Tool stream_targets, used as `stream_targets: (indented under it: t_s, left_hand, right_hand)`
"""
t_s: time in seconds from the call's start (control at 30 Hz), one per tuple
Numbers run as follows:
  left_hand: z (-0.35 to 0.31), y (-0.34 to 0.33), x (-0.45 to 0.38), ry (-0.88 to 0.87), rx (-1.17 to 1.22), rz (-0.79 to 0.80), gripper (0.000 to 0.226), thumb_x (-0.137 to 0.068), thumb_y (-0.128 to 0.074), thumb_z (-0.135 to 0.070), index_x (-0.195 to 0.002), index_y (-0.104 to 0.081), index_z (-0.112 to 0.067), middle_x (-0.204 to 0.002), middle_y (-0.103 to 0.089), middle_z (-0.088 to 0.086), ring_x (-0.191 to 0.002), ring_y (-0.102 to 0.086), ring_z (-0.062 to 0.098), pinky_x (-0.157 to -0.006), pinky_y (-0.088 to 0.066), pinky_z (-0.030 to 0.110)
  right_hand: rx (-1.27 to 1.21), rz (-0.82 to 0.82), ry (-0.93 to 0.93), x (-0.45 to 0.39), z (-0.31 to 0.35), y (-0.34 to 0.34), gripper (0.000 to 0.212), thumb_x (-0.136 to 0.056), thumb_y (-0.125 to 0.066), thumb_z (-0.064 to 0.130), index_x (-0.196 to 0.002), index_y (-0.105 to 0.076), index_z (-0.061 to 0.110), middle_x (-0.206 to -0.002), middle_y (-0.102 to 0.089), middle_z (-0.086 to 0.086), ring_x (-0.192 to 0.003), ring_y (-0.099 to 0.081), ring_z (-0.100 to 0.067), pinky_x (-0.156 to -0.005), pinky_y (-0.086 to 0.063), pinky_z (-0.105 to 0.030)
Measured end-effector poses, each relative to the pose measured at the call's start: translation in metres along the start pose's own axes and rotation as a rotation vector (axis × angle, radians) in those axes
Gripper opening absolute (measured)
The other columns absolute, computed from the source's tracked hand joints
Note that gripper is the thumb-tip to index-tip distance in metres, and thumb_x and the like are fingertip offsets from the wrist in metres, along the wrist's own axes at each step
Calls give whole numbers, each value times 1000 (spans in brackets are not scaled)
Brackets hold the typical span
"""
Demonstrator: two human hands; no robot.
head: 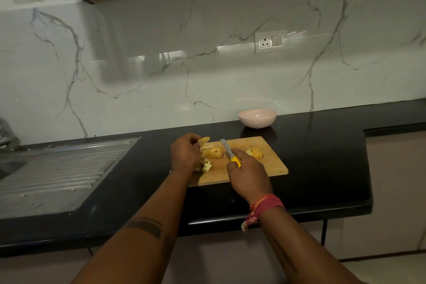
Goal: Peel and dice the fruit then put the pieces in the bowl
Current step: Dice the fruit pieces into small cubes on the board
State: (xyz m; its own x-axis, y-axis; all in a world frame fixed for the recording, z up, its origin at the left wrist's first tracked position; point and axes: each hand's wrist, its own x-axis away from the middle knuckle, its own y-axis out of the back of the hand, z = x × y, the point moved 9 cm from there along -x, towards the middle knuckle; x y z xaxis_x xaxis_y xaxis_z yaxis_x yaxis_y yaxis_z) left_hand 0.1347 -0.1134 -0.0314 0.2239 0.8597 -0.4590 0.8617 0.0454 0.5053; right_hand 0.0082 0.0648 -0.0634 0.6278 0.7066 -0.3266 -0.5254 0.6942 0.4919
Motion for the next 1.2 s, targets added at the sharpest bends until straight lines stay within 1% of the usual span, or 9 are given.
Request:
stream_targets:
  t_s: [0.17, 0.33, 0.43, 0.57, 0.67, 0.8, 0.9, 1.03, 1.2]
  left_hand:
    - [-23, -16, 15, -148, 57, 118, 20, -96, -67, -11, -100, -73, -29, -98, -69, -14, -91, -64, 2, -76, -49, 14]
    - [-56, -47, 44, -415, -106, 232, 22, -92, -68, -4, -108, -76, -18, -110, -70, -2, -97, -64, 11, -89, -53, 23]
    - [-67, -61, 58, -497, -160, 273, 20, -88, -71, -6, -104, -76, -18, -105, -71, 2, -92, -63, 14, -84, -55, 31]
    - [-66, -78, 69, -517, -297, 356, 25, -86, -71, -6, -105, -74, -23, -103, -69, -2, -91, -63, 14, -78, -55, 33]
    - [-54, -80, 69, -471, -325, 384, 42, -86, -67, 0, -121, -72, -23, -114, -72, 0, -100, -66, 18, -86, -55, 31]
    - [-45, -72, 66, -398, -202, 347, 36, -99, -58, -20, -134, -66, -20, -128, -68, 0, -114, -62, 18, -100, -49, 32]
    - [-49, -74, 68, -436, -212, 365, 24, -98, -61, -38, -113, -74, -26, -102, -64, -3, -97, -61, 17, -82, -49, 34]
    - [-49, -77, 69, -460, -215, 391, 26, -97, -64, -38, -120, -74, -31, -97, -61, -4, -92, -56, 15, -79, -47, 34]
    - [-49, -74, 70, -446, -211, 387, 27, -96, -67, -33, -121, -75, -24, -107, -67, 0, -97, -60, 17, -86, -49, 35]
  right_hand:
    - [-45, -19, -15, 1, -1, 5, 46, -101, -50, 30, -147, -50, 29, -131, -63, 0, -103, -62, -17, -79, -54, -30]
    - [-102, -106, -56, 5, -5, 15, 46, -103, -49, 28, -148, -47, 32, -119, -67, 0, -88, -60, -12, -62, -44, -21]
    - [-144, -134, -87, 4, -10, 18, 47, -103, -47, 24, -149, -47, 30, -126, -65, -2, -92, -60, -13, -68, -45, -23]
    - [-190, -139, -135, 4, -17, 23, 47, -103, -47, 24, -150, -47, 26, -141, -57, -2, -113, -60, -19, -86, -49, -28]
    - [-160, -133, -133, 4, -22, 28, 47, -102, -48, 22, -149, -48, 22, -144, -55, -5, -119, -59, -24, -93, -49, -30]
    - [85, -35, -128, 2, -30, 37, 44, -101, -48, 26, -145, -54, 23, -138, -59, -6, -110, -60, -23, -82, -47, -28]
    - [234, 93, -61, 5, -21, 28, 47, -99, -47, 26, -145, -51, 36, -130, -63, -2, -88, -58, -13, -66, -43, -24]
    - [366, 70, -22, 12, -17, 15, 55, -97, -46, 33, -151, -41, 39, -118, -68, -4, -98, -64, -22, -79, -53, -32]
    - [420, 34, 11, 18, -12, 11, 59, -97, -43, 36, -154, -30, 43, -103, -69, 0, -89, -63, -18, -67, -45, -29]
